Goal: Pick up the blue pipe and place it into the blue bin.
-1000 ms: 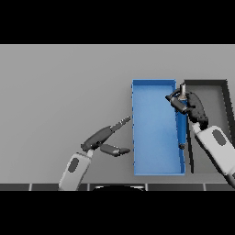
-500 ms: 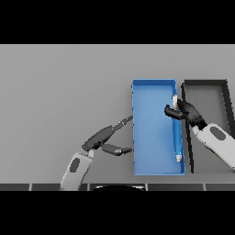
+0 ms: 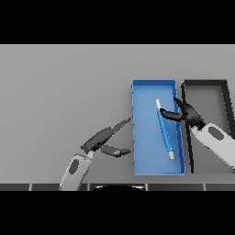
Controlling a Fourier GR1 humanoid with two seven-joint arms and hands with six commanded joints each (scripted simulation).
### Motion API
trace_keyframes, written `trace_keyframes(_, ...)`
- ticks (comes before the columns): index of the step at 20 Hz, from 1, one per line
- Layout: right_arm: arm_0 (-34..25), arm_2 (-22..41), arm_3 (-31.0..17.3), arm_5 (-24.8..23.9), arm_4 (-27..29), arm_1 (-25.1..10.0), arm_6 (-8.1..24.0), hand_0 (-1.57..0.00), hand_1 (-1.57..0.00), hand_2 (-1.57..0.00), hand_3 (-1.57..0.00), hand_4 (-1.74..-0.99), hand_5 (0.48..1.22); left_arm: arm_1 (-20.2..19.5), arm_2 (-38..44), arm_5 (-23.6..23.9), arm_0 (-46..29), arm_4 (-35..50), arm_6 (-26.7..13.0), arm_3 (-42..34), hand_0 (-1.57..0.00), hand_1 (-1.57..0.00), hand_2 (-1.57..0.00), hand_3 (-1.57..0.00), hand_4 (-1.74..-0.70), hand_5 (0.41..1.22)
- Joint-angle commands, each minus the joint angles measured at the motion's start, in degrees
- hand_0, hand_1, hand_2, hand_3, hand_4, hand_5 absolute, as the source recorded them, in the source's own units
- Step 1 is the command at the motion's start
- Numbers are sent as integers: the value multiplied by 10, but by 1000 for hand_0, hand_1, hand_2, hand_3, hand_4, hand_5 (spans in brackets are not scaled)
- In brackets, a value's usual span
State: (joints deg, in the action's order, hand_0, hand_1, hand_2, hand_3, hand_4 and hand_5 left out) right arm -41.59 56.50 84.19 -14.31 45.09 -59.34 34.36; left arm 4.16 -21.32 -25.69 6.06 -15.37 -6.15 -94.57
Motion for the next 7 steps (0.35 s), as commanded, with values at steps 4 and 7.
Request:
trace_keyframes(4,-3,-1,-7,12,5,3,1,-6,-5,-5,-3,-1022,658,0,4,3,11,-7,5,25,1,1,1,1,-885,431)
trace_keyframes(7,-7,1,-4,12,3,4,5,-6,-5,-5,-3,-1022,643,1,12,4,24,-4,10,37,1,1,1,1,-885,431)
